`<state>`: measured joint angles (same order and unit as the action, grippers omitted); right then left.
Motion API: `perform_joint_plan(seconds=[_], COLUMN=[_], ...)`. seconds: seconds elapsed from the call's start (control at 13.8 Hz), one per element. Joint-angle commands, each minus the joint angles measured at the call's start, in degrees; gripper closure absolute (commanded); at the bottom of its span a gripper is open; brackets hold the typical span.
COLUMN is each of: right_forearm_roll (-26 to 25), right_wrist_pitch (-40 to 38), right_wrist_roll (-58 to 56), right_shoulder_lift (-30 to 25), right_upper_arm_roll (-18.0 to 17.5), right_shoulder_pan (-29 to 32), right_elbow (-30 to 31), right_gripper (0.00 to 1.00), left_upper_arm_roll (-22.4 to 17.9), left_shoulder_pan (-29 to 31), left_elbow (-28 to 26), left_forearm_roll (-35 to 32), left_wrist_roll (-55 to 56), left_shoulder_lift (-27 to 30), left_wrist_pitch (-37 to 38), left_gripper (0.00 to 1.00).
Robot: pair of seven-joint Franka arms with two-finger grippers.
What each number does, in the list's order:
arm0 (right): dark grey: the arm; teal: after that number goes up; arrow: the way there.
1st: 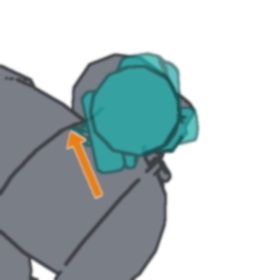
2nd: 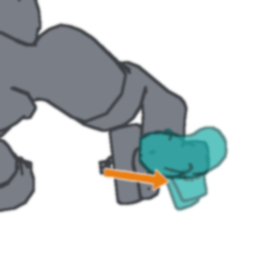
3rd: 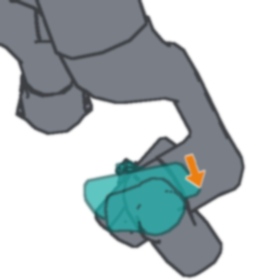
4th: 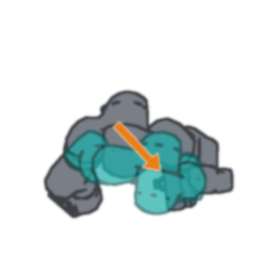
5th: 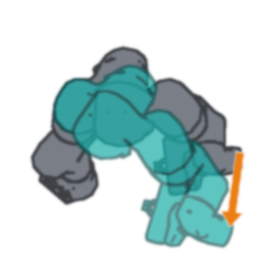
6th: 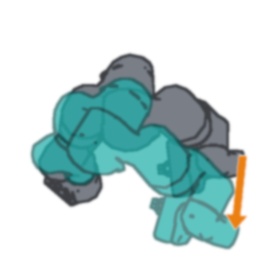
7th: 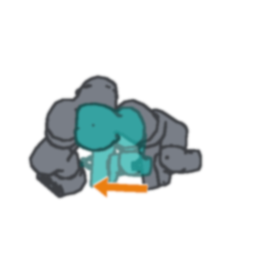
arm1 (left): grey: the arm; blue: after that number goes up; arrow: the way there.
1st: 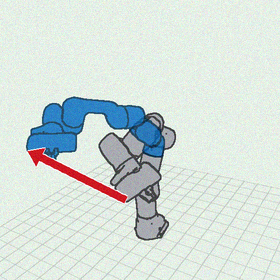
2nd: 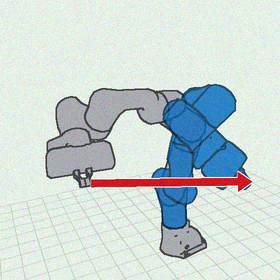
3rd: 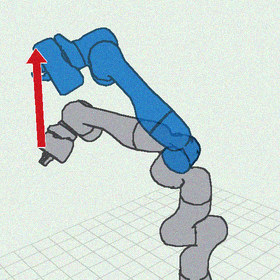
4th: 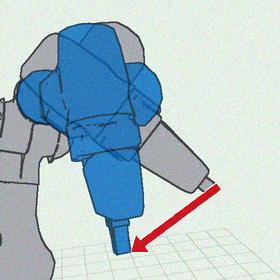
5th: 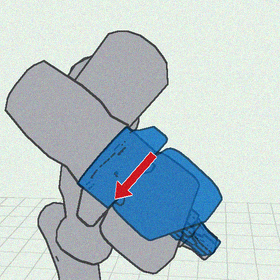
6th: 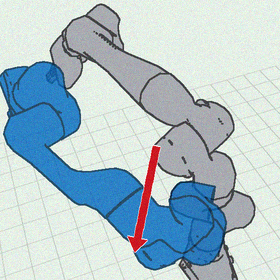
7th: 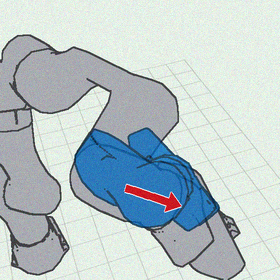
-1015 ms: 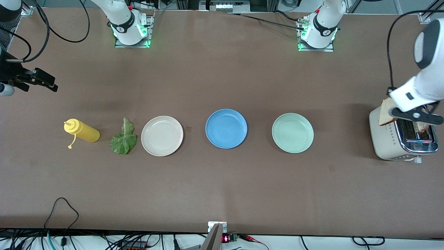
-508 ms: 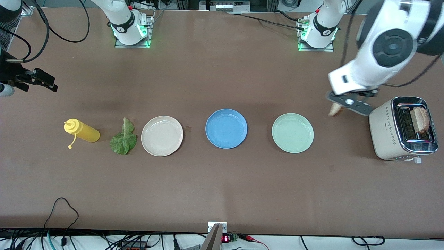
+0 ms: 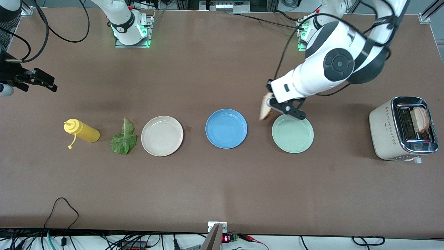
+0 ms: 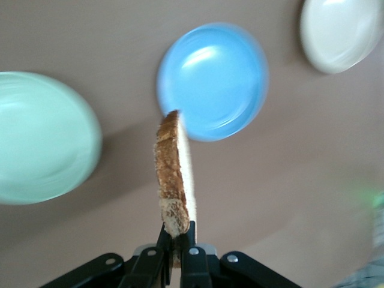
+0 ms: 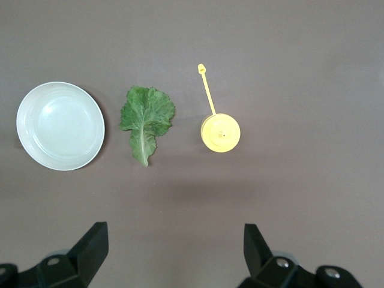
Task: Make sandwich in blue plate with both arms
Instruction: 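Lift the bread slice out and carry it toward the blue plate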
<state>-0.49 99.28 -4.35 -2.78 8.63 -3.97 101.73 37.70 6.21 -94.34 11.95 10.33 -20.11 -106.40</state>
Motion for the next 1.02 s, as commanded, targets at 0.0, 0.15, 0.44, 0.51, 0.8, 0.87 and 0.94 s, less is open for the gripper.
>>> perform_joint_plan(seconds=[0.0,0.15,0.44,0.51,0.8,0.87,0.94], right_forearm_roll=[-0.7,-0.7,-0.7,-0.7,-0.7,-0.7,-0.7], right_wrist_pitch=[-0.4,-0.4,-0.4,-0.4,-0.4,-0.4,-0.4], right_wrist_roll=[0.3,0.3,0.4,0.4,0.4,0.4,0.4], right_shoulder_lift=[-0.5,-0.5,-0.3,-0.3,-0.3,-0.3,-0.3], right_upper_arm_roll=[-0.1,-0.1,0.0,0.0,0.0,0.0,0.0], right_shoulder_pan=[0.2,0.2,0.3,0.3,0.4,0.4,0.3], right_elbow=[0.0,0.0,0.0,0.0,0.0,0.1,0.1], right_gripper=[0.0,0.0,0.0,0.0,0.0,0.0,0.0], left_upper_arm_roll=[0.3,0.7,0.8,0.8,2.1,2.1,2.2], left_shoulder_pan=[-1.2,-3.0,-4.8,-4.8,-5.2,-4.7,-4.5], left_elbow=[2.0,1.7,-2.2,-2.3,-2.3,-3.2,-4.1], left_forearm_roll=[4.6,8.9,9.9,10.3,12.2,12.2,12.2], left_wrist_roll=[1.1,0.7,-10.2,-11.8,-16.6,-16.7,-16.7], left_shoulder_lift=[-7.1,-11.2,-17.1,-18.3,-22.9,-22.8,-22.8], left_wrist_pitch=[-6.8,-13.0,-27.2,-28.6,-34.9,-34.8,-34.8], left_gripper=[0.99,0.99,0.99,0.99,0.97,0.95,0.94])
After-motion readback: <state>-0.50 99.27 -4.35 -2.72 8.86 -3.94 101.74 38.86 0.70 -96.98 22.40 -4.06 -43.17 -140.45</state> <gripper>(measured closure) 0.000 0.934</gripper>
